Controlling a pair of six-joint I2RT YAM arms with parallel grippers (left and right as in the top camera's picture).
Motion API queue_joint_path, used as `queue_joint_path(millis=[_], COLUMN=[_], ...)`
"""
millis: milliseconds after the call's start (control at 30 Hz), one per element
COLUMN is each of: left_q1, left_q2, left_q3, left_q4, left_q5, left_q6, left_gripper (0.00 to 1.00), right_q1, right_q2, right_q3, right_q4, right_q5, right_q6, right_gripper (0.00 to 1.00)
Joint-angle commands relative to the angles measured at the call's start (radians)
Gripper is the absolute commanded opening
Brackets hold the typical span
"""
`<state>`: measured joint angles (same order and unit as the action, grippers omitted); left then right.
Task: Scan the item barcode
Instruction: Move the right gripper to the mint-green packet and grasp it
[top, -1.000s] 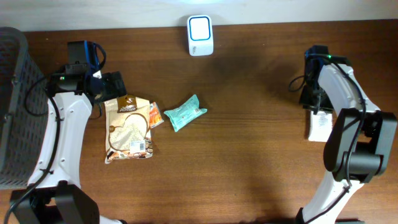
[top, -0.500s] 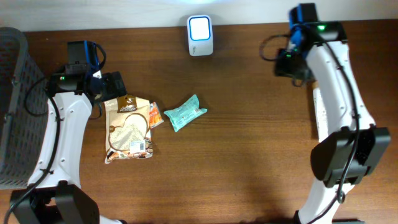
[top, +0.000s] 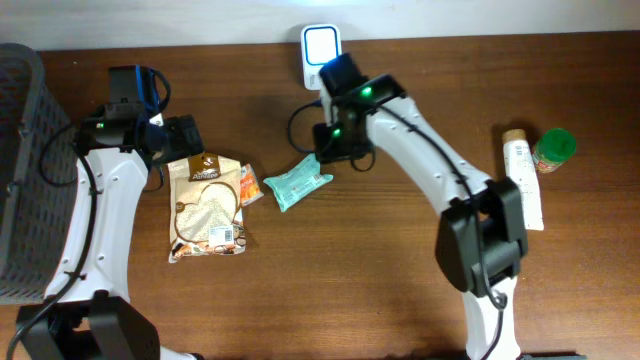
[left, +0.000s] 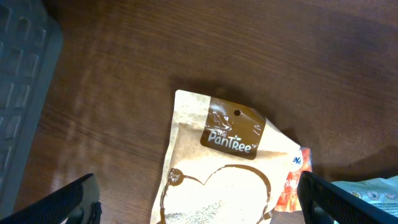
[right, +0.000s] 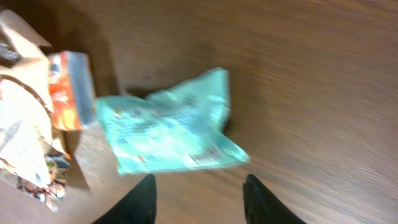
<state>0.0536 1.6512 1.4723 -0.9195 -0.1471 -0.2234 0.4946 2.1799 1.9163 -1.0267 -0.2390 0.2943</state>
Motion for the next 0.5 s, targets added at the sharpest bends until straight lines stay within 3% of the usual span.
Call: queue_joint_path(millis=[0,300,467], left_q1=[0.002,0.002,0.002], left_q2=[-0.004,-0.004,-0.004], left_q3=[0.014,0.014,0.014], left_q4=[0.002,0.002,0.002], left_q5=[-0.008,-0.008,-0.007], left_q6=[0.019,0.019,0.019], left_gripper=[0.99,0.99,0.99], right_q1=[0.05,0.116,0.14], right_q2=[0.045,0.158,0.201], right_q3=[-0.005,-0.005,-0.005], right_q4=[0.062,0.314,0.32], right_q5=[-0.071,-0.064,-0.083], right_q6=[0.05,0.231,0.245], right_gripper=[0.36,0.32,0.32])
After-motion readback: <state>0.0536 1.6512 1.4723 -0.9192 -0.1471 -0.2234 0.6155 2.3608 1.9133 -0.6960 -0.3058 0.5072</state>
